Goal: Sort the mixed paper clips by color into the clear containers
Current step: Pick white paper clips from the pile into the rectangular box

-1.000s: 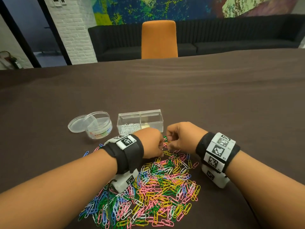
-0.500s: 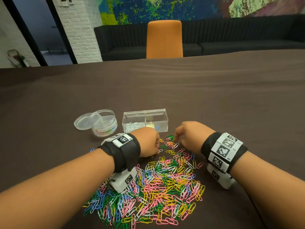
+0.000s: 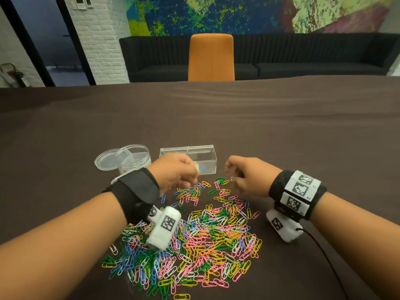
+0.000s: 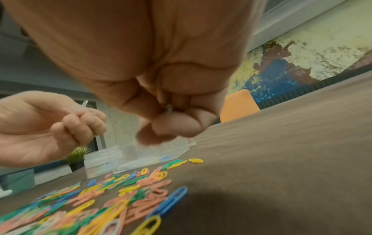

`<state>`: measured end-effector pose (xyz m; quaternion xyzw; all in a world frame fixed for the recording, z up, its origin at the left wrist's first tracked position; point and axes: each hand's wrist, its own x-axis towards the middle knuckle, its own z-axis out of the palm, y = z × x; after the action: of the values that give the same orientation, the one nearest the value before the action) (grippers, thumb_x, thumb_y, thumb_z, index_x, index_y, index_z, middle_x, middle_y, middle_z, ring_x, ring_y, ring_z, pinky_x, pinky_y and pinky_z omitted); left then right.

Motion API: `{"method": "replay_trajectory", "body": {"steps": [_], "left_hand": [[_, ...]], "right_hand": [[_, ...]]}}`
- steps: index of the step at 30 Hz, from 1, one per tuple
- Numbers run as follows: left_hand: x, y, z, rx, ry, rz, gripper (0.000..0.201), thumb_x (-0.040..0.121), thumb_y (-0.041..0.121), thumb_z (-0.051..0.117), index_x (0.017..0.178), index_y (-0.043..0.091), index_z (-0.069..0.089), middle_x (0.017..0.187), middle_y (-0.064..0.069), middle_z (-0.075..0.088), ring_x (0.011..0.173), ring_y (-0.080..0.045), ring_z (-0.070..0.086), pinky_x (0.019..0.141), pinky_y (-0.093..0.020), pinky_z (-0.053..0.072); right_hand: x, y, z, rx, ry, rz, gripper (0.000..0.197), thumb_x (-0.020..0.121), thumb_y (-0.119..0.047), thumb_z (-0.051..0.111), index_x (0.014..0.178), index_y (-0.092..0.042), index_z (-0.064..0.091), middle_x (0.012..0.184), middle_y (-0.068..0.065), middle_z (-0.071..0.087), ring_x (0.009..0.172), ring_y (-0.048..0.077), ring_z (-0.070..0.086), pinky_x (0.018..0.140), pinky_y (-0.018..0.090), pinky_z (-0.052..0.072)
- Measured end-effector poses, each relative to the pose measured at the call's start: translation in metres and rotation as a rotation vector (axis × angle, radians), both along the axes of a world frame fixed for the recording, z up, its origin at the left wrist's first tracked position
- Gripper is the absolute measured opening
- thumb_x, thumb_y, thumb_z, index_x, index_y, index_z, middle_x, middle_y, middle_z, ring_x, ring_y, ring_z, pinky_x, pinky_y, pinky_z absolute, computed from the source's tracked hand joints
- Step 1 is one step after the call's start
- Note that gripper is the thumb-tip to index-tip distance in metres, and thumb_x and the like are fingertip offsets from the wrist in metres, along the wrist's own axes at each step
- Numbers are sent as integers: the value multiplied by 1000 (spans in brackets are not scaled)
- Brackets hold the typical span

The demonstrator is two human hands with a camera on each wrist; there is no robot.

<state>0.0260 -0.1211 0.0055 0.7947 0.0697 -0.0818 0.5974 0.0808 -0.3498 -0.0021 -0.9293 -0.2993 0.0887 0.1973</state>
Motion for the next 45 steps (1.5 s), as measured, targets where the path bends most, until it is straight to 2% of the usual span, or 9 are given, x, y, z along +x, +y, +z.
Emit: {"method": "replay_trajectory", "body": {"steps": [5, 9, 14, 18, 21, 23, 25, 35, 45], "left_hand": [[-11, 8, -2, -490, -12, 123, 21, 88, -7, 61, 77, 10, 54, 71, -13, 65, 60, -15, 63, 52, -18, 55], [-14, 2, -11, -667, 80, 124, 24, 90, -9, 51, 78, 11, 47, 73, -14, 60, 57, -16, 61, 51, -19, 55], [-15, -4, -12, -782, 157, 122, 22, 77, -8, 35, 83, 11, 45, 74, -7, 52, 59, -15, 53, 51, -22, 51], [-16, -7, -10, -385, 183, -88, 10, 78, 7, 63, 78, 15, 57, 69, -1, 49, 53, -11, 40, 46, -20, 38], [-15, -16, -5, 487, 17, -397, 4, 87, 20, 71, 88, 23, 74, 67, 12, 60, 53, -3, 47, 48, -16, 39], [-15, -23, -4, 917, -81, -582, 14, 90, 27, 67, 100, 31, 76, 80, 17, 66, 70, 0, 57, 65, -16, 47], [-15, -26, -1, 1095, -82, -625, 21, 93, 28, 61, 107, 37, 75, 99, 17, 69, 91, -7, 62, 84, -24, 50], [-15, -22, -11, 1135, -139, -530, 12, 84, 35, 70, 93, 30, 75, 73, 15, 59, 76, -10, 57, 67, -23, 42], [-20, -14, -17, 1098, -130, -528, 15, 88, 35, 68, 103, 35, 73, 72, 20, 51, 75, -6, 51, 71, -22, 38]], "right_hand": [[-15, -11, 2, -231, 141, 22, 16, 92, -12, 47, 93, -9, 62, 86, 4, 64, 80, 21, 58, 72, 30, 47], [-30, -11, -12, -411, 160, 55, 25, 94, -41, 59, 92, -16, 64, 86, 1, 65, 80, 20, 60, 69, 31, 48], [-28, -15, -11, -362, 132, 91, 11, 94, -28, 58, 87, -20, 61, 87, 1, 64, 73, 13, 53, 62, 22, 43], [-23, -22, -6, -116, 185, 38, 8, 91, -19, 56, 84, -21, 52, 82, -1, 64, 68, 12, 55, 63, 27, 46], [-26, -15, -3, 33, 316, 36, 15, 90, -6, 50, 96, -20, 52, 76, -4, 65, 57, 6, 54, 58, 25, 45], [-28, -4, -4, 25, 323, 81, 15, 91, -6, 46, 96, -18, 55, 74, -4, 57, 64, 10, 50, 65, 30, 44], [-29, 7, -7, -80, 248, 149, 13, 95, -16, 47, 86, -20, 55, 74, -6, 51, 69, 12, 47, 69, 32, 41], [-27, 53, -11, -314, -20, 217, 24, 84, -42, 70, 87, -19, 68, 83, -1, 66, 76, 19, 59, 62, 27, 43], [-15, 41, -11, -298, 25, 206, 15, 91, -23, 59, 92, -13, 70, 88, 4, 66, 71, 15, 52, 55, 18, 35]]}}
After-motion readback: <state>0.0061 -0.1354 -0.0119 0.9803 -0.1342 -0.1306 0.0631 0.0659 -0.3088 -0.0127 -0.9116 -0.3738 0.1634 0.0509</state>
